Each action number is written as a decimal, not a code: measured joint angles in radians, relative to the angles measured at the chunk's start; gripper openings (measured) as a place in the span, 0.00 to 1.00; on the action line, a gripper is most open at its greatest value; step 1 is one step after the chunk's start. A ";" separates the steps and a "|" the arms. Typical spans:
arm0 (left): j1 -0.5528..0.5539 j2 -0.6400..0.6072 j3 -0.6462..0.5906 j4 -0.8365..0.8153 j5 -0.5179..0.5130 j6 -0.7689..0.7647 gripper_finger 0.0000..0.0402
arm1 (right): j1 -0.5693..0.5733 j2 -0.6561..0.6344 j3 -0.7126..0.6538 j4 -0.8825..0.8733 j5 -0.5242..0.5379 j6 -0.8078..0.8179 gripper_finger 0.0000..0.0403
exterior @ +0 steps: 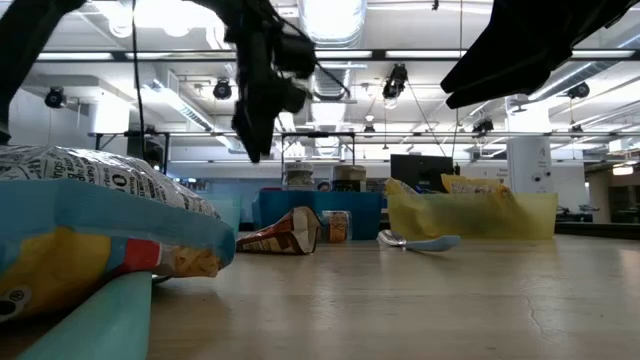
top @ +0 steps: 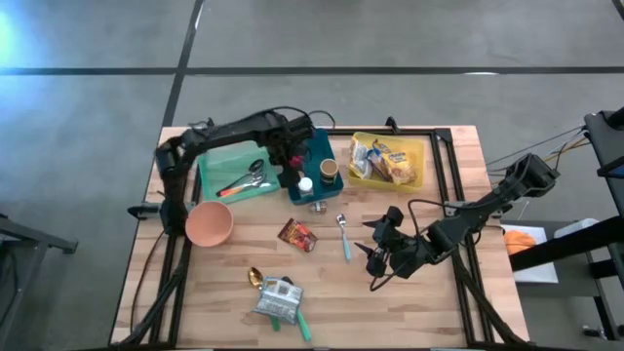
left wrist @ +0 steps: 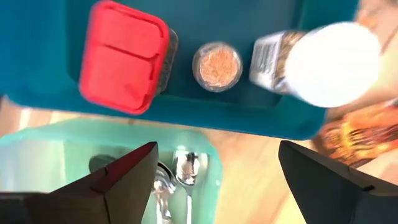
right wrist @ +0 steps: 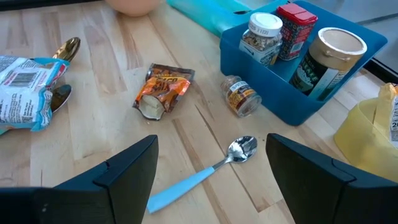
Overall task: Pick & Place Food Item
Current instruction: Put the light blue spoon into the green bin
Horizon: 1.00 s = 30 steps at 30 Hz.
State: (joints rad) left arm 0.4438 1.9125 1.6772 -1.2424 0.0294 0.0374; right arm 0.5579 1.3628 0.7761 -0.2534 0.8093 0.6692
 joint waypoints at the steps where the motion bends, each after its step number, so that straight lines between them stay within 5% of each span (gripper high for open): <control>1: 0.000 -0.026 -0.002 0.004 0.000 -0.023 0.85 | 0.000 0.000 0.000 0.000 0.000 0.000 0.74; 10: -0.062 -0.310 -0.202 0.181 0.015 -0.166 0.85 | -0.005 0.000 0.000 0.003 0.010 -0.010 0.74; 18: -0.171 -0.565 -0.560 0.451 0.033 -0.447 0.85 | -0.068 0.000 0.046 0.021 0.008 0.253 0.74; 23: -0.210 -0.684 -0.739 0.622 0.060 -0.491 0.85 | -0.079 0.066 0.117 0.009 -0.002 0.330 0.74; 30: -0.271 -0.786 -0.856 0.820 0.060 -0.478 0.85 | -0.141 0.244 0.345 -0.414 -0.116 0.611 0.74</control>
State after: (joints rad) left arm 0.1732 1.1267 0.8211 -0.4226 0.0898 -0.4403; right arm 0.4167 1.6063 1.1215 -0.6674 0.6936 1.2806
